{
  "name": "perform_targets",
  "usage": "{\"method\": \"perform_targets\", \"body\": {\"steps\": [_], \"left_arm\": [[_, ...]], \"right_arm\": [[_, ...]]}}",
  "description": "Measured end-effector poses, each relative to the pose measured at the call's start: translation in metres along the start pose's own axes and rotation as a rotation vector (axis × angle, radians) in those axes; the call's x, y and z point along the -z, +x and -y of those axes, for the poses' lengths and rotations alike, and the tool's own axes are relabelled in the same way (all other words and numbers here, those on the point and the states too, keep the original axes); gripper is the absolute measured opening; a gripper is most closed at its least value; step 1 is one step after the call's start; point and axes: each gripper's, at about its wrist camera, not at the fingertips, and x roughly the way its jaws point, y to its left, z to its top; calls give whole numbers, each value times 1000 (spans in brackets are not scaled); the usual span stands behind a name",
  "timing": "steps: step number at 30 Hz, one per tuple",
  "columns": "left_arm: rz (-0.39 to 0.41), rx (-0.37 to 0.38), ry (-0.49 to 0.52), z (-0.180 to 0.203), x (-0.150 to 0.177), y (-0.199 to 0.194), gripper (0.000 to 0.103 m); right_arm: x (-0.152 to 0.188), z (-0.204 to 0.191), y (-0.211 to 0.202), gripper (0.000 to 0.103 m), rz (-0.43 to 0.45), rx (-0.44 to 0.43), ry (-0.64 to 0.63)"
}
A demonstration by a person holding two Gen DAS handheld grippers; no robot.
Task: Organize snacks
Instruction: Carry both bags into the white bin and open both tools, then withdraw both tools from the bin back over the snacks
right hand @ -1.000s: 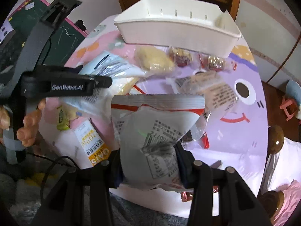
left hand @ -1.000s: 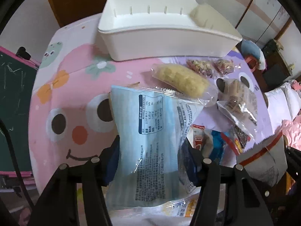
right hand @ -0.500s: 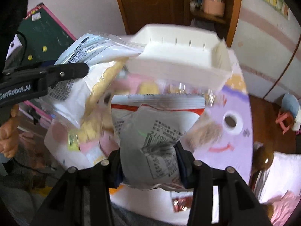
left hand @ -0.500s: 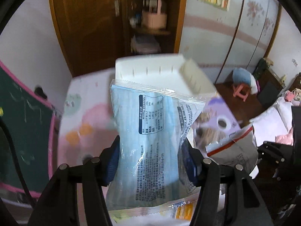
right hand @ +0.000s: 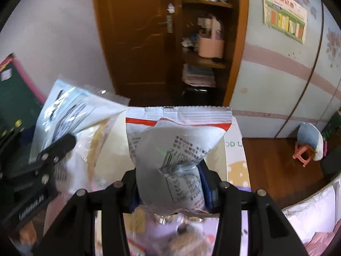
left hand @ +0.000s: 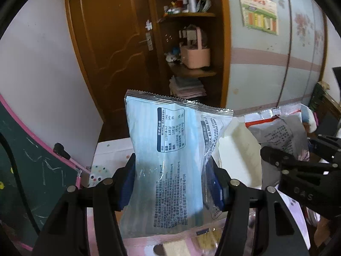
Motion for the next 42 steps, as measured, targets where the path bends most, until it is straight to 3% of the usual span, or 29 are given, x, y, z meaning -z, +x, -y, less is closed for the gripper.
{"method": "perform_targets", "body": {"steps": [6,10,11,13,15,21,24,27,31,38,42], "left_arm": [[-95,-30,-31,4,-2,85,59],[-175,17,-86,-3,7,130,64],[-189,34,-95,-4,12,135,66],[-218,69,-106,-5,17,146,89],[-218,74,-91,-4,18,150,93],[-217,87,-81,-3,19,147,93],[-202,99,-91,-3,23,134,94],[-181,108,-110,-3,21,122,94],[-143,115,-158,-7,19,101,94],[-101,158,-191,-14,20,49,94],[-37,115,-145,-16,28,3,94]], "right_arm": [[-6,16,83,48,-127,44,54],[-1,22,126,49,-217,25,85],[1,23,133,50,-231,21,90],[6,22,141,59,-241,11,98],[9,22,142,65,-222,16,93],[8,30,125,71,-86,-16,143],[4,28,111,75,-1,-19,101],[3,26,100,89,13,10,73],[2,30,84,97,24,13,94],[11,23,21,98,87,29,66],[21,18,-19,98,100,-8,65]]}}
